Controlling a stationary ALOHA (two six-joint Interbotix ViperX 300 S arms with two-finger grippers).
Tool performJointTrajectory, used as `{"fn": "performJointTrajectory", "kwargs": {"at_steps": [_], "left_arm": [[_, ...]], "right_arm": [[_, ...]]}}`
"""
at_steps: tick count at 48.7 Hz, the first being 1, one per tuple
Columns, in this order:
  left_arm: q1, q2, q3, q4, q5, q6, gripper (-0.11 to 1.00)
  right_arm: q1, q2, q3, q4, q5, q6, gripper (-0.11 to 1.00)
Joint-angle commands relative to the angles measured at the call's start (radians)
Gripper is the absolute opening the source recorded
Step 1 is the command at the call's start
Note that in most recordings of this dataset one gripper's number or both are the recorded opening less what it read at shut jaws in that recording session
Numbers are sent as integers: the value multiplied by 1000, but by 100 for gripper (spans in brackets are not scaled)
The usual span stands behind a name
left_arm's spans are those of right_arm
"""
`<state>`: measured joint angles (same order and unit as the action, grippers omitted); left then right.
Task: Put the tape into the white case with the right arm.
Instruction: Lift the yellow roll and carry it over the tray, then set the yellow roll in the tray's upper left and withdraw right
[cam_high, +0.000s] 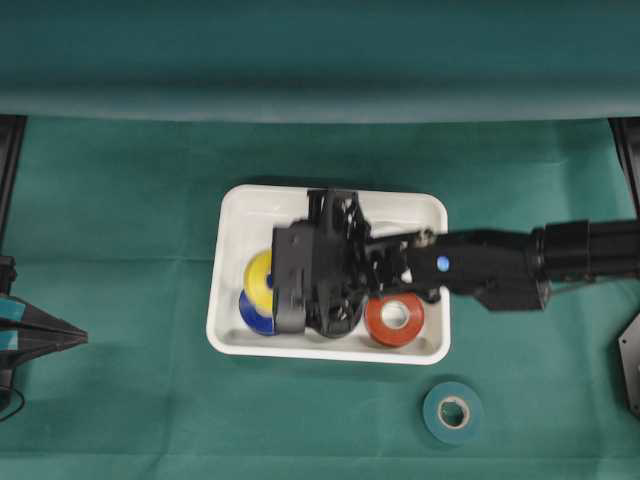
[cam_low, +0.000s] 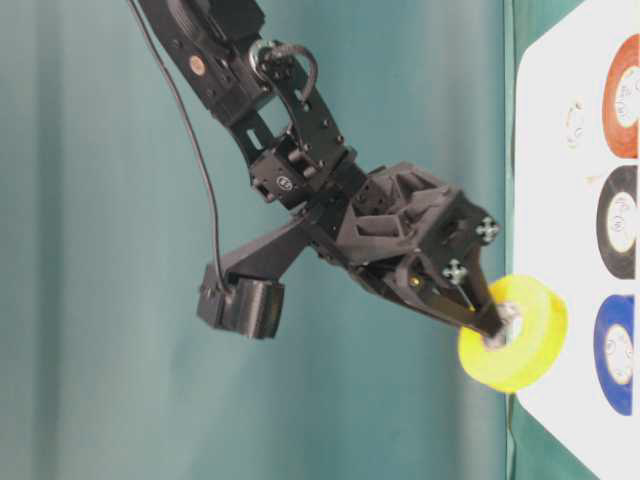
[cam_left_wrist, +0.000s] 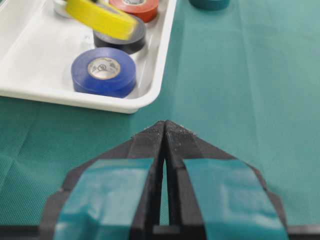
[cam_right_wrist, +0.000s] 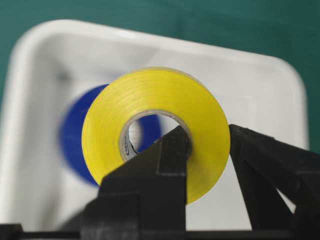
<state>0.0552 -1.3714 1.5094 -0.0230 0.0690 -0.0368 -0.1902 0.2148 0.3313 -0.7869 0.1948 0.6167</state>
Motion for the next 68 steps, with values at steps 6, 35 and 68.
{"fn": "performJointTrajectory", "kwargs": {"at_steps": [6,35,68], "left_arm": [[2,8,-11,-3,-9,-2,0],[2,8,-11,-3,-9,-2,0],[2,8,-11,-3,-9,-2,0]], "right_arm": [[-83,-14,-11,-5,-51,-2,1],[-106,14,-9,-6,-103,-2,1],[-107,11,-5,-5,-115,2,62]]}}
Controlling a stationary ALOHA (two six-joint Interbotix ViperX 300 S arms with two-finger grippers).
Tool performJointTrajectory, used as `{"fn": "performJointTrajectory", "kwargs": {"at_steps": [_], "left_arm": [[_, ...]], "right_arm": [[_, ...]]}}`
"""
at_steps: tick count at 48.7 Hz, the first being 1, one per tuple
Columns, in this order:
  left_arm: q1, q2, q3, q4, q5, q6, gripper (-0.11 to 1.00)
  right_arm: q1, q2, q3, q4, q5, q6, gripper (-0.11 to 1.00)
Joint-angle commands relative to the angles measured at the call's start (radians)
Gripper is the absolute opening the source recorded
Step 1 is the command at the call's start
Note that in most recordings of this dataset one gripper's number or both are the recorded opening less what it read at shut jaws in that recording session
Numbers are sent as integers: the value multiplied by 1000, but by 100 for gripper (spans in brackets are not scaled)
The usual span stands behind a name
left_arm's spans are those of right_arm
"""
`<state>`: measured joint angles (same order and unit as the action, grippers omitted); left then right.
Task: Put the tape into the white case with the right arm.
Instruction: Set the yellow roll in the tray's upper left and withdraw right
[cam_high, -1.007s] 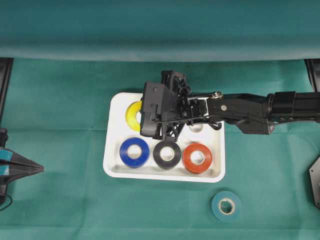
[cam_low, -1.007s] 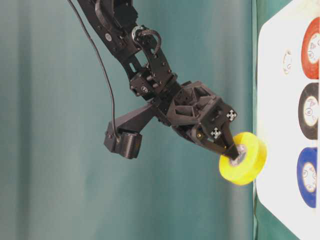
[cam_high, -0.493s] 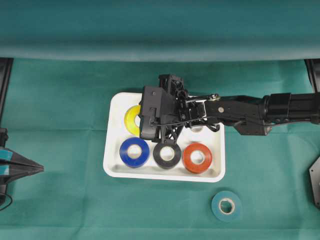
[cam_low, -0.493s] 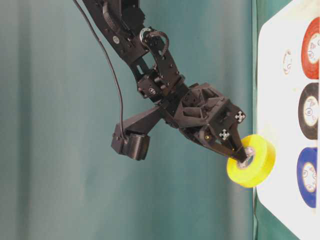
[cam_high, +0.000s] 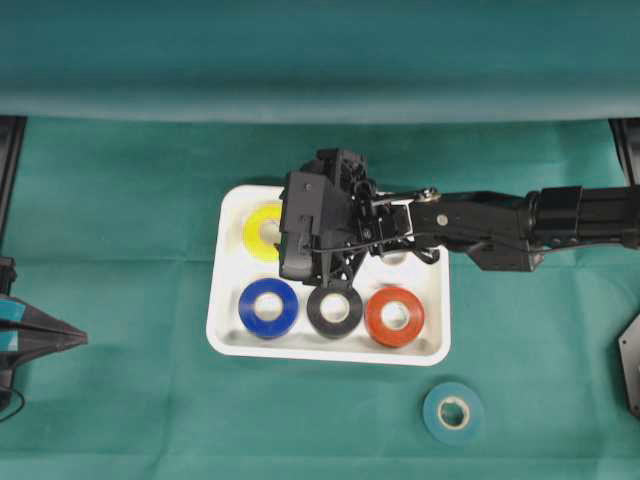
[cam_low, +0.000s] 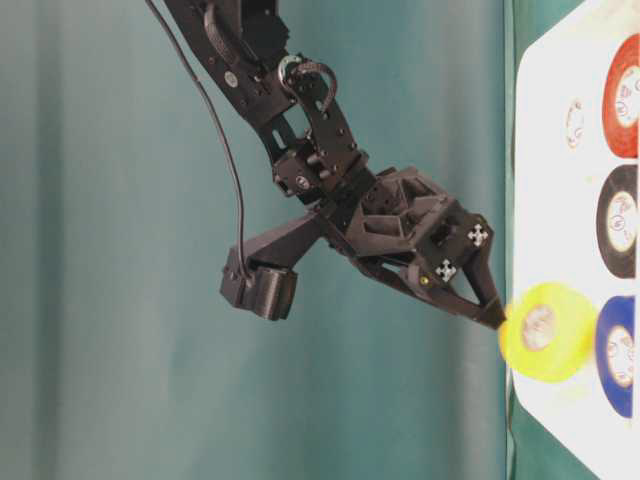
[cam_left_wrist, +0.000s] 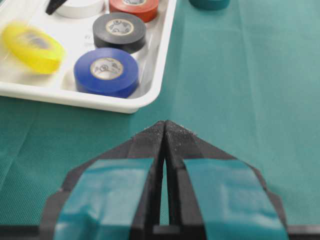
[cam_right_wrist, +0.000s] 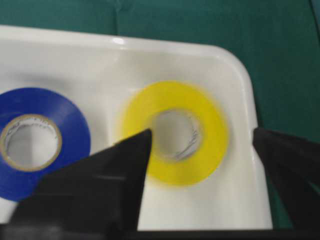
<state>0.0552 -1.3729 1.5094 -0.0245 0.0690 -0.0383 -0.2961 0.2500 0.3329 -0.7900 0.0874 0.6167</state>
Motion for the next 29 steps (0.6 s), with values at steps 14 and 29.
{"fn": "performJointTrajectory", "kwargs": {"at_steps": [14,29], "left_arm": [[2,9,-9,-2,-9,0,0],[2,9,-11,-2,-9,0,0]], "right_arm": [[-2,-71,55,-2,-8,3,68],[-2,-221,265,-3,-8,11,68]]}}
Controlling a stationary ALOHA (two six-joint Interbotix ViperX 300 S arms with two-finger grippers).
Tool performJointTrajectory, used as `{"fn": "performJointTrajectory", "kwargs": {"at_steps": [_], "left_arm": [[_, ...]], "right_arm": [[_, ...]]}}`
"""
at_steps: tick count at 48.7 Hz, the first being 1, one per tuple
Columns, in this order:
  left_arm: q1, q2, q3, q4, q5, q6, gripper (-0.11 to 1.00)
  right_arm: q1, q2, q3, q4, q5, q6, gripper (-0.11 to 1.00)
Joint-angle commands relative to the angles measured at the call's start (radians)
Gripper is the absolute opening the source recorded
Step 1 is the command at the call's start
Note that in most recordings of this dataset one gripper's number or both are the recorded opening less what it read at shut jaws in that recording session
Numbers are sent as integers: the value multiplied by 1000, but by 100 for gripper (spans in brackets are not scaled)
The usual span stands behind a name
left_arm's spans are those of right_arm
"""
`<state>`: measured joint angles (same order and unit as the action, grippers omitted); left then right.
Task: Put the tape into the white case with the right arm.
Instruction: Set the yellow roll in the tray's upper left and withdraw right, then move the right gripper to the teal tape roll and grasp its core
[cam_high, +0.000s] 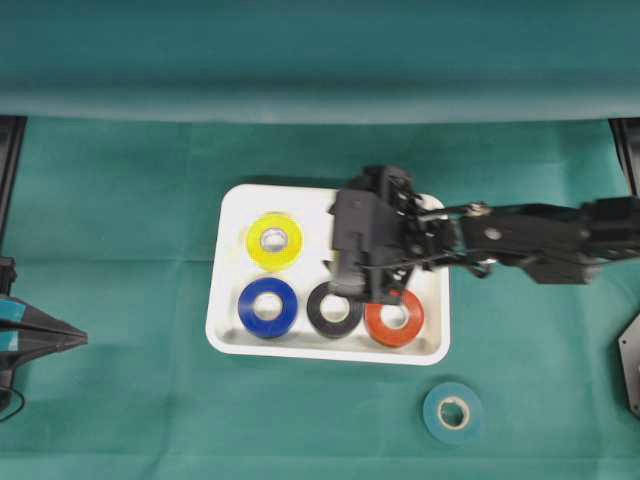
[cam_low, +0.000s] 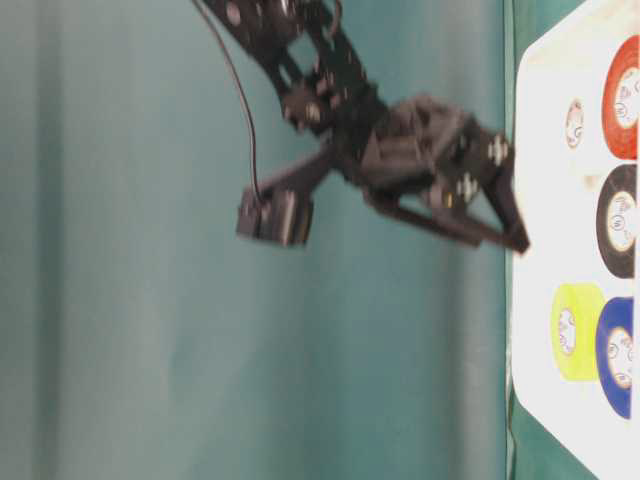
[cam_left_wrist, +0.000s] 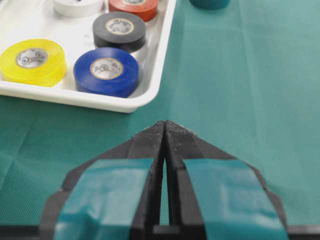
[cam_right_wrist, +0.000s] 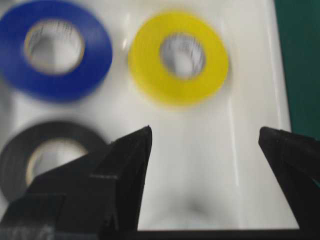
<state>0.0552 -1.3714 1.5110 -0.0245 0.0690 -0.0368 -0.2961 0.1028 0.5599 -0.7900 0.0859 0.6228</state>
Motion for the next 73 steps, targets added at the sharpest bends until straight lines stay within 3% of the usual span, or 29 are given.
{"fn": "performJointTrajectory", "kwargs": {"at_steps": [1,20,41,51,61,73], "left_arm": [[2,8,-11,-2,-9,-2,0],[2,8,-11,-2,-9,-2,0],[2,8,-11,-2,-9,-2,0],[2,8,-11,-2,-9,-2,0],[2,8,-11,-2,-9,-2,0],[2,8,-9,-2,-9,-2,0]], "right_arm": [[-2,-86,55,-2,-6,5,68],[0,-362,374,-2,-89,6,68],[2,-686,646,6,-100,9,67],[5,-822,735,11,-98,14,67],[15,-874,769,15,-103,55,67],[124,-871,772,15,-104,83,67]]}}
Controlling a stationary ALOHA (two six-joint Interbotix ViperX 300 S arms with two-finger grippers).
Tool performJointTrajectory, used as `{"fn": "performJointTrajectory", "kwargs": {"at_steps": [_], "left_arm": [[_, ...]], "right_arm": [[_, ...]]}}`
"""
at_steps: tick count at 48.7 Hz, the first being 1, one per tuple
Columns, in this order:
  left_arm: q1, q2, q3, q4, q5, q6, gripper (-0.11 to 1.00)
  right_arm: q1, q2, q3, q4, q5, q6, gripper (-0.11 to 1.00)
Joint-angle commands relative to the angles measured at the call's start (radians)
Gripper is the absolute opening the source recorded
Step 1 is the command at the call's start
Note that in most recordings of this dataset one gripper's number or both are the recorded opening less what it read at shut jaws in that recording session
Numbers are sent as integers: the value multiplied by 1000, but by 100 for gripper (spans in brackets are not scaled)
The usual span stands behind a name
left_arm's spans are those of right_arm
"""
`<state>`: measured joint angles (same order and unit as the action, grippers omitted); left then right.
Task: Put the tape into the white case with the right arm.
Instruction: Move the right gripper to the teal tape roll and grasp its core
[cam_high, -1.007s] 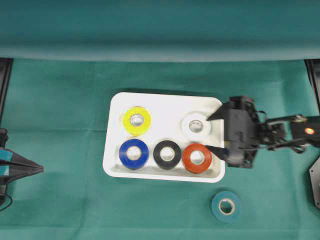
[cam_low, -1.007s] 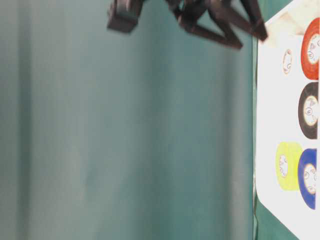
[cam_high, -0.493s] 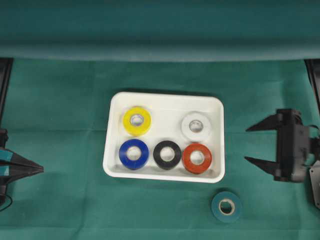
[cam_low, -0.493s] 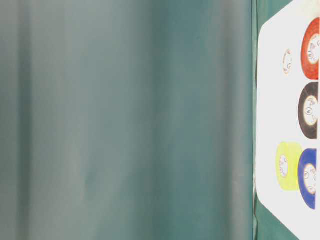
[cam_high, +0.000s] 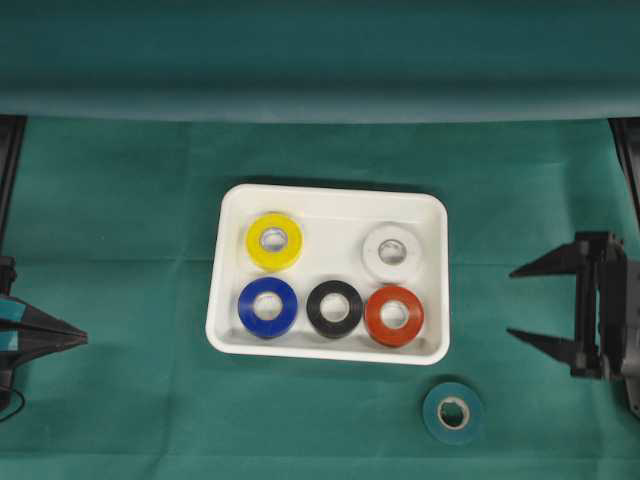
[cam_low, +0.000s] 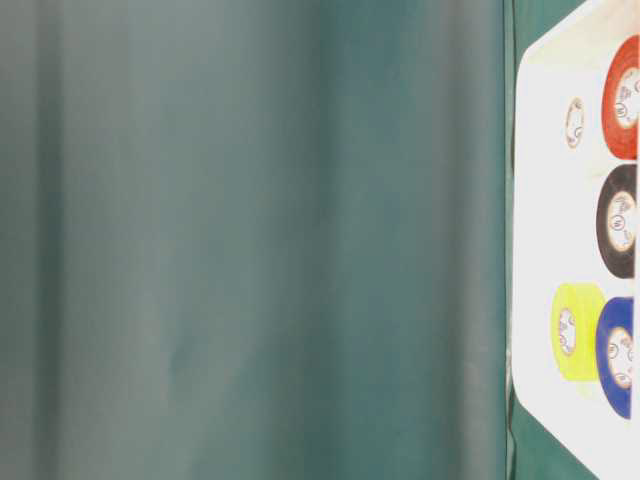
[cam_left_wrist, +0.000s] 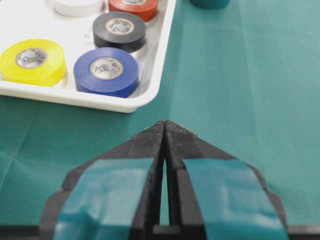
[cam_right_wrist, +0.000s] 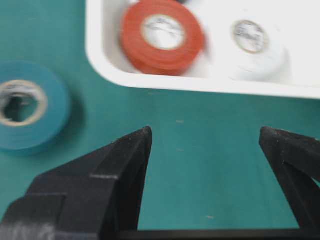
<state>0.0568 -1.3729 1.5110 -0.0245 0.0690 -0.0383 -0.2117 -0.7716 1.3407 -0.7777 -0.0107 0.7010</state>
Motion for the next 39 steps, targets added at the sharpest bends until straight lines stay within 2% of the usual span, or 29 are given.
{"fn": "performJointTrajectory", "kwargs": {"at_steps": [1,15,21,30,39], "left_arm": [[0,9,-11,-2,-9,0,0],[0,9,-11,-2,-9,0,0],[0,9,-11,-2,-9,2,0],[0,9,-11,-2,-9,0,0],[2,9,-11,-2,-9,0,0]], "right_arm": [[54,2,-9,3,-8,6,67],[268,2,-8,3,-3,48,65],[328,3,-6,3,-3,64,65],[382,3,-5,3,0,94,65],[387,11,-5,3,0,101,64]]}}
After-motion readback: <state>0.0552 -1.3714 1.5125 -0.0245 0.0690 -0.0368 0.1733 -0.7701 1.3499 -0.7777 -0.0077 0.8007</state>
